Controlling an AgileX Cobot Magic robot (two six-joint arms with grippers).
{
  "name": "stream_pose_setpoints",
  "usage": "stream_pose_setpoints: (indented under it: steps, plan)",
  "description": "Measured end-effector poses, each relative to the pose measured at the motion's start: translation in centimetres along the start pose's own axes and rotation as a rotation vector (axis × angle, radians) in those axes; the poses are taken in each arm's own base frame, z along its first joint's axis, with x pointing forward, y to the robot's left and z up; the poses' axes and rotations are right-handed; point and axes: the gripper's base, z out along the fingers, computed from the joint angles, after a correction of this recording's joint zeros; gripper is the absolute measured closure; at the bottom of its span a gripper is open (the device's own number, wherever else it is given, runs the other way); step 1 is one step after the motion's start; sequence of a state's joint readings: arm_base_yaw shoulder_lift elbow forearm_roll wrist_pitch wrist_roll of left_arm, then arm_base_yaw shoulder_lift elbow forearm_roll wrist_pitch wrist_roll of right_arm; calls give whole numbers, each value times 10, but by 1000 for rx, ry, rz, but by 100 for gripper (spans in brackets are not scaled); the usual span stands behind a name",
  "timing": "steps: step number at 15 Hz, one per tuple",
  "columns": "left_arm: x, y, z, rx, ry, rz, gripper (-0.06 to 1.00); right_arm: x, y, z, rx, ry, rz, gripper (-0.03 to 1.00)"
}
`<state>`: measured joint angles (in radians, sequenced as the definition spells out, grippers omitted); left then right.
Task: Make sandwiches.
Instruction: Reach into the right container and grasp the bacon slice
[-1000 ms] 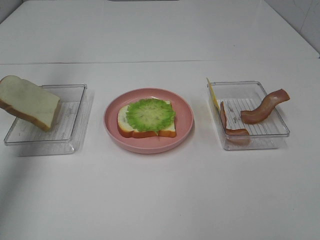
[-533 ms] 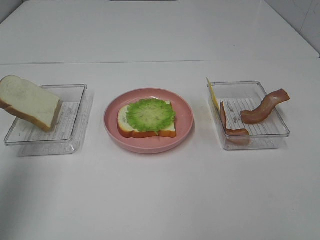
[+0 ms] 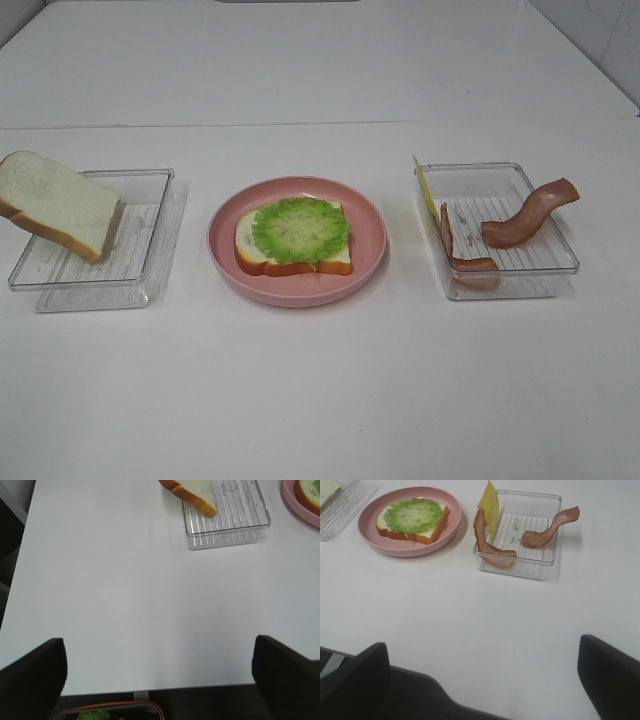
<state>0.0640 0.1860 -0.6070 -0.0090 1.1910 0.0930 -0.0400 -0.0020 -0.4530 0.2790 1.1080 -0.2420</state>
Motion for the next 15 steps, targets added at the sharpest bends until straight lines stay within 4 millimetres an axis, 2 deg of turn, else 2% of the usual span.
stream_pose_setpoints:
  steps: [3,15]
  plan:
    - [24,-2,-10,-13,-148,1,3,0,0,0,0,0,0,-1]
    - [24,-2,-3,-17,-208,-22,3,-3,0,-1,-1,8,17,-1]
